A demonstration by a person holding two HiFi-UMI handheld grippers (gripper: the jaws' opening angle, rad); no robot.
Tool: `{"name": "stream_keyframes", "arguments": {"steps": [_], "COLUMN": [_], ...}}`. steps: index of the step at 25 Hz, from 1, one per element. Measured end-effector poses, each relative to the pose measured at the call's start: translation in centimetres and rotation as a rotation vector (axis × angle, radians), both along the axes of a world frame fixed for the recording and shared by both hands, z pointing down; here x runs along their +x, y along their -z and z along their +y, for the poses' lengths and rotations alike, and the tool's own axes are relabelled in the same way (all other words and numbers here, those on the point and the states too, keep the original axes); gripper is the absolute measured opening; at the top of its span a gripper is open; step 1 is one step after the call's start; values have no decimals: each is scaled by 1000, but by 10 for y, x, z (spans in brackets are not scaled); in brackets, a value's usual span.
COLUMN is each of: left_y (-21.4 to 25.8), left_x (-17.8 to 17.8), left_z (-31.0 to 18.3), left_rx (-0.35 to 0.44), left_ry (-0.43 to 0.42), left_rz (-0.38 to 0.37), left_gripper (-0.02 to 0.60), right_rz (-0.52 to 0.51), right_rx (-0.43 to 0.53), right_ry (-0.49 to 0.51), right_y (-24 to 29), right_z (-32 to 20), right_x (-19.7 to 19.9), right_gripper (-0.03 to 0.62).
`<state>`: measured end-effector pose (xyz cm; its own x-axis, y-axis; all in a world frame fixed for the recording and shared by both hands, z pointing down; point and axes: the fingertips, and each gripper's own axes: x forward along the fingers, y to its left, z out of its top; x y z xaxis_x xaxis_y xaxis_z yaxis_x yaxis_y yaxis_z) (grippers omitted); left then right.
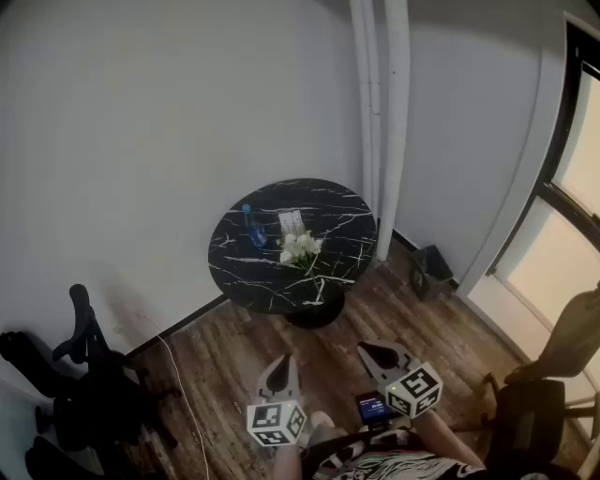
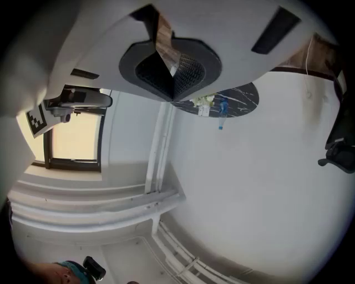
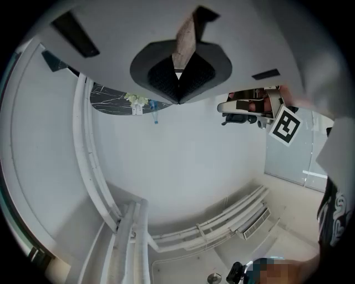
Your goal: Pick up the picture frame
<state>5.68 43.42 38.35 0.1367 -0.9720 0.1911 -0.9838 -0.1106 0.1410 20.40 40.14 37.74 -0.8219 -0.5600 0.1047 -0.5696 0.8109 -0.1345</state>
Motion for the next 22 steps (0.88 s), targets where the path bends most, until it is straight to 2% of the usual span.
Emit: {"name": "stream_keyframes", "arguments": {"steps": [12, 22], "left_y": [10, 8], "left_x": [19, -4], "left_z": [-7, -37], "left_rx": [9, 13], "left_ry": [-21, 15], "left_rz": [-26, -14], "left_gripper": [14, 14], "right_rz": [-25, -61], "right_rx": [-5, -45], "right_ry": [-34, -48], "right_y": [5, -3], "right_z": [-9, -42], "right_x": [23, 23], "right_gripper": [17, 18]}}
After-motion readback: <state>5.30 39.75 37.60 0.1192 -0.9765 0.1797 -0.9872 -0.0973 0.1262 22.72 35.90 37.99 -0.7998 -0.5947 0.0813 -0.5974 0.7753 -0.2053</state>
